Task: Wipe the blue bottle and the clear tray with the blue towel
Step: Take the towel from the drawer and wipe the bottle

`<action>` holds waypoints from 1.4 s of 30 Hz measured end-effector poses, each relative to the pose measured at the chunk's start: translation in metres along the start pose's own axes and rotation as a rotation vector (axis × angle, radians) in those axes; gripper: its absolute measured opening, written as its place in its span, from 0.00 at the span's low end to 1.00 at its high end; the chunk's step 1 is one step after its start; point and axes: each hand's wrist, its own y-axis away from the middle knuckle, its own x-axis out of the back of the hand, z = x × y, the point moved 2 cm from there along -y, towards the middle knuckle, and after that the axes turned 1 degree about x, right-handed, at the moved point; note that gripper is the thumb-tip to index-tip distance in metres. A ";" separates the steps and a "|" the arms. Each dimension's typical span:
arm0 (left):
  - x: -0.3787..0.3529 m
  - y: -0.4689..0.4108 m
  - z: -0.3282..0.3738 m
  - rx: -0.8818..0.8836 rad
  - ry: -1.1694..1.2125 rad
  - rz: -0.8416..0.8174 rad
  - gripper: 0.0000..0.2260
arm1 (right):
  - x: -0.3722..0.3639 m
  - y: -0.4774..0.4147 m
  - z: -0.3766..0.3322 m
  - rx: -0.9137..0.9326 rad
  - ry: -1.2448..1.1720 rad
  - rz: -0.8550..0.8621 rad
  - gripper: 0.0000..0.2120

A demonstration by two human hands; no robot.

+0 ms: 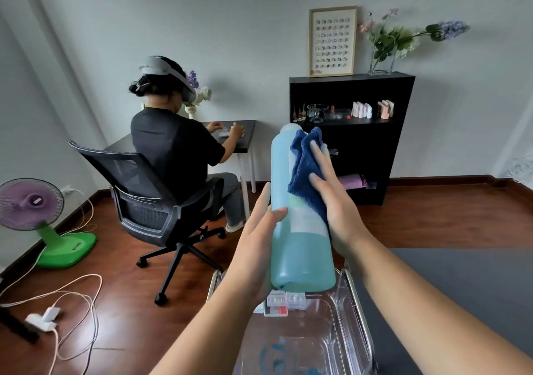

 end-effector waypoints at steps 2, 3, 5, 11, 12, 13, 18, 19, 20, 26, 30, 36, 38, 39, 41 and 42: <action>-0.002 -0.001 0.001 -0.002 -0.013 0.028 0.23 | -0.004 0.002 0.001 -0.014 -0.007 -0.021 0.25; -0.001 -0.002 0.003 -0.012 -0.006 0.038 0.24 | -0.005 0.008 0.002 -0.008 -0.016 -0.034 0.25; 0.001 -0.004 0.007 -0.042 0.021 0.048 0.24 | -0.010 0.031 0.007 0.011 -0.081 -0.063 0.26; 0.005 -0.011 0.018 -0.045 0.056 0.014 0.20 | -0.019 0.081 0.005 0.119 -0.035 -0.082 0.25; 0.004 -0.011 0.019 -0.020 0.038 0.000 0.19 | -0.016 0.074 0.002 0.126 -0.016 -0.092 0.25; 0.002 -0.011 0.019 0.010 0.031 -0.011 0.18 | -0.012 0.066 -0.002 0.131 0.017 -0.104 0.25; -0.009 -0.015 0.019 -0.008 0.070 0.016 0.19 | -0.002 0.017 -0.025 0.128 0.090 -0.136 0.22; -0.010 -0.017 0.021 -0.024 0.075 0.034 0.19 | -0.001 0.016 -0.025 0.130 0.089 -0.140 0.22; -0.010 -0.018 0.024 -0.035 0.070 0.045 0.18 | -0.001 0.018 -0.024 0.147 0.106 -0.150 0.22; 0.000 -0.022 0.034 -0.067 -0.037 0.069 0.18 | -0.016 0.073 0.009 0.339 0.212 -0.129 0.27; -0.002 -0.018 0.025 -0.040 0.024 0.031 0.17 | -0.013 0.076 0.016 0.428 0.282 -0.027 0.28; -0.014 -0.023 0.036 0.006 0.162 -0.017 0.31 | -0.011 0.063 0.007 0.531 0.139 0.025 0.29; -0.015 -0.024 0.037 0.001 0.129 0.006 0.30 | -0.009 0.063 0.003 0.554 0.148 0.001 0.28; -0.015 -0.024 0.040 -0.015 0.086 0.018 0.28 | -0.007 0.061 0.000 0.573 0.193 -0.027 0.28; -0.013 -0.026 0.049 -0.081 -0.027 0.011 0.21 | -0.003 0.058 -0.007 0.627 0.367 -0.104 0.27; -0.014 -0.026 0.054 -0.114 -0.070 0.005 0.19 | -0.002 0.055 -0.010 0.657 0.466 -0.147 0.27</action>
